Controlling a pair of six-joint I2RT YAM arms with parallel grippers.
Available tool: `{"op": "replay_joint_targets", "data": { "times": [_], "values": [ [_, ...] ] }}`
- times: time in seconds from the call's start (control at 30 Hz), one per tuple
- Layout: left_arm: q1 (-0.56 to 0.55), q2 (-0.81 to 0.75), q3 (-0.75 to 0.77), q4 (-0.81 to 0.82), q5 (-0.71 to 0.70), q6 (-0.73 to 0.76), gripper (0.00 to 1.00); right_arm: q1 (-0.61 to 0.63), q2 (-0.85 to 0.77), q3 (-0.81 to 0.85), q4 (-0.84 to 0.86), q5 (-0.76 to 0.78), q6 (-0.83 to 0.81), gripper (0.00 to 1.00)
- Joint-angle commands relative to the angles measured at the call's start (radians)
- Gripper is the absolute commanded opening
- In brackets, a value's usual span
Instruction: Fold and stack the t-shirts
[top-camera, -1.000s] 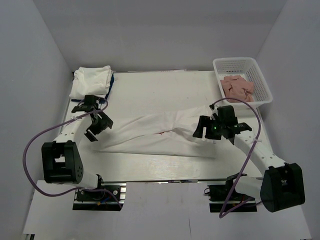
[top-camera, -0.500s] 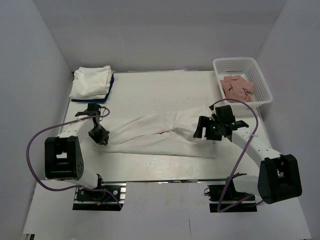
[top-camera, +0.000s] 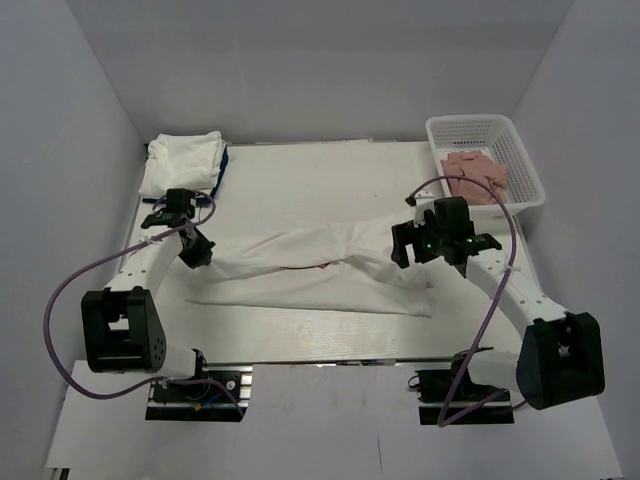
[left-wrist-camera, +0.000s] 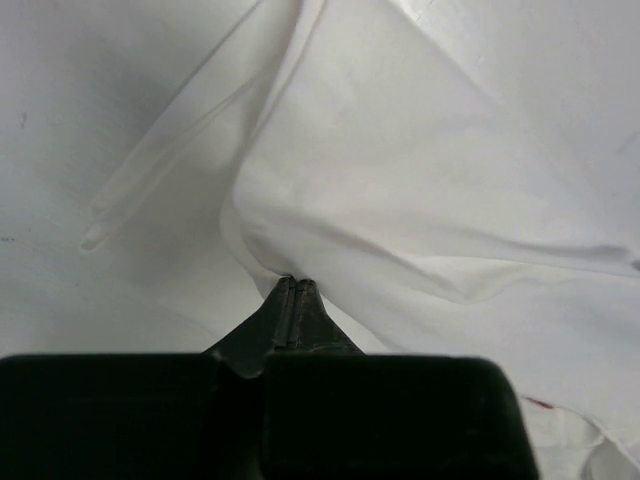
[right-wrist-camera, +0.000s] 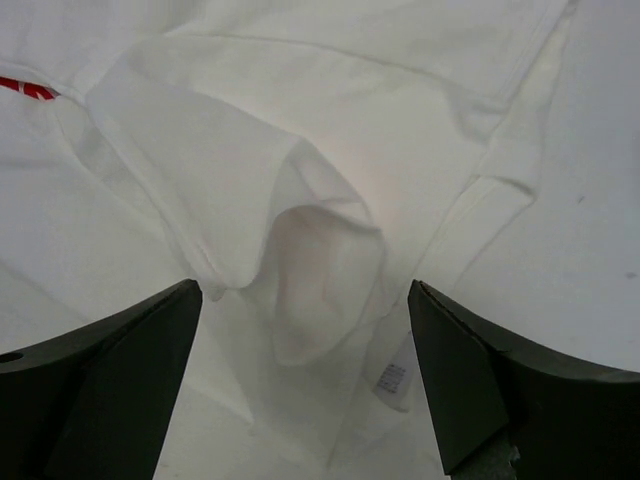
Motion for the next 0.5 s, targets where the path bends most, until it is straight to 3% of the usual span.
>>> {"op": "replay_joint_targets", "data": {
  "times": [0.0,0.27,0.47],
  "values": [
    [0.005,-0.043,0.070,-0.008,-0.056,0.023,0.00,0.007,-0.048,-0.007,0.106,-0.017,-0.285,0.90],
    [0.005,-0.002,0.128,-0.040,-0.091,0.052,0.00,0.022,0.186,0.094,0.072,-0.208,-0.461,0.90],
    [0.005,0.031,0.156,-0.040,-0.111,0.061,0.00,0.068,0.226,0.107,0.104,-0.158,-0.509,0.90]
  ]
}}
